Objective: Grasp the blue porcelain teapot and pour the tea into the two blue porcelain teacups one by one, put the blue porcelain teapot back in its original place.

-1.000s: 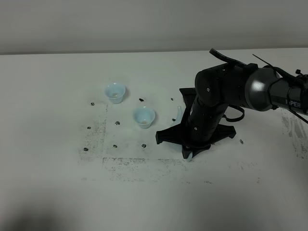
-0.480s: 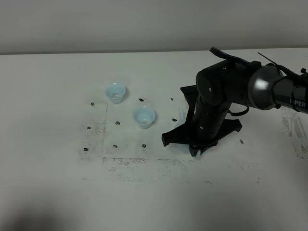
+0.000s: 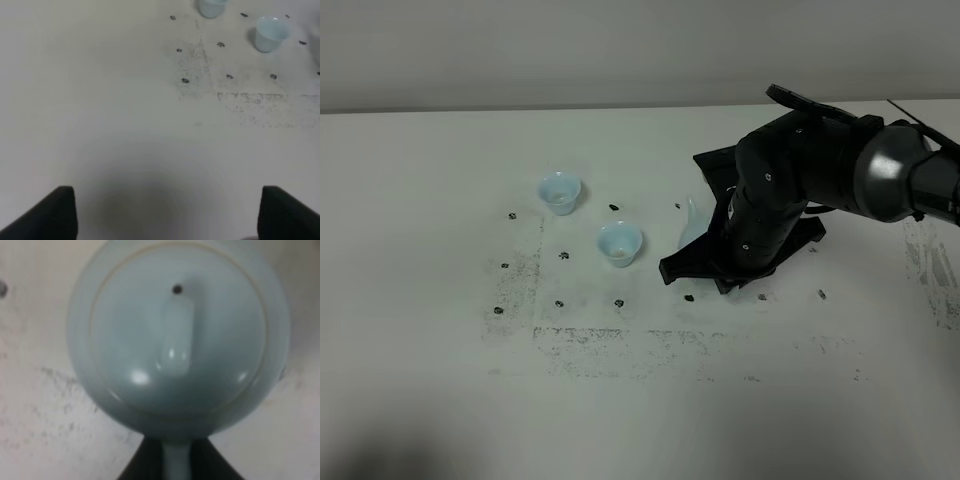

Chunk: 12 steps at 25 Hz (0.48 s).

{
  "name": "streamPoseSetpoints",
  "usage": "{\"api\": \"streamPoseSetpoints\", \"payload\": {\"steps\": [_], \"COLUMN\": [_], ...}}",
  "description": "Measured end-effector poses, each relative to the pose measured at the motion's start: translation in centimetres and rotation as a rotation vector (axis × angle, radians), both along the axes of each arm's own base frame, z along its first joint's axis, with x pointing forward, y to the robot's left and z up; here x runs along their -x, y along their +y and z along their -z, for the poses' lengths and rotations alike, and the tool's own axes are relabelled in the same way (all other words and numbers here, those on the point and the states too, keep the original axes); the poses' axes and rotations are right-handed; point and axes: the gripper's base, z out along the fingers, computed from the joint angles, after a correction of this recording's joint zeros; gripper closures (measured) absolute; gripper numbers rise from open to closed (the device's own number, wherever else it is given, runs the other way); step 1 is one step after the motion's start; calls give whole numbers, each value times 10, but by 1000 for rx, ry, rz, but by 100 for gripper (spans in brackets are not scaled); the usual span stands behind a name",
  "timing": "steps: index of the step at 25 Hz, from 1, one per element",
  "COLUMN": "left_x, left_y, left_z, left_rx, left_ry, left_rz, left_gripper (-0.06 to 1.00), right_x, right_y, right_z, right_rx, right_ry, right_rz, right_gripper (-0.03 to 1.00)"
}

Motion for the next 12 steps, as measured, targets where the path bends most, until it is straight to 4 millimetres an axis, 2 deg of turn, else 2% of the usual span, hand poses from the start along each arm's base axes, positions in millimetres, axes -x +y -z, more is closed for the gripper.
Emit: {"api": "streamPoseSetpoints", "payload": {"steps": [4,8,12], "left_x": [0,0,0], "left_y": [0,0,0], "left_z": [0,0,0], "left_rx": [0,0,0], "left_ry": [0,0,0], "left_rz": [0,0,0], "left_gripper": [24,24,24], "right_x": [1,0,-13], "right_y": [-4,-5,1], "right_z": [-15,-21,-42], "right_rx": [28,73,81], "right_ry": [-54,-68,-132], "right_rz": [-67,-207,-313], "right_gripper": [92,92,92]}}
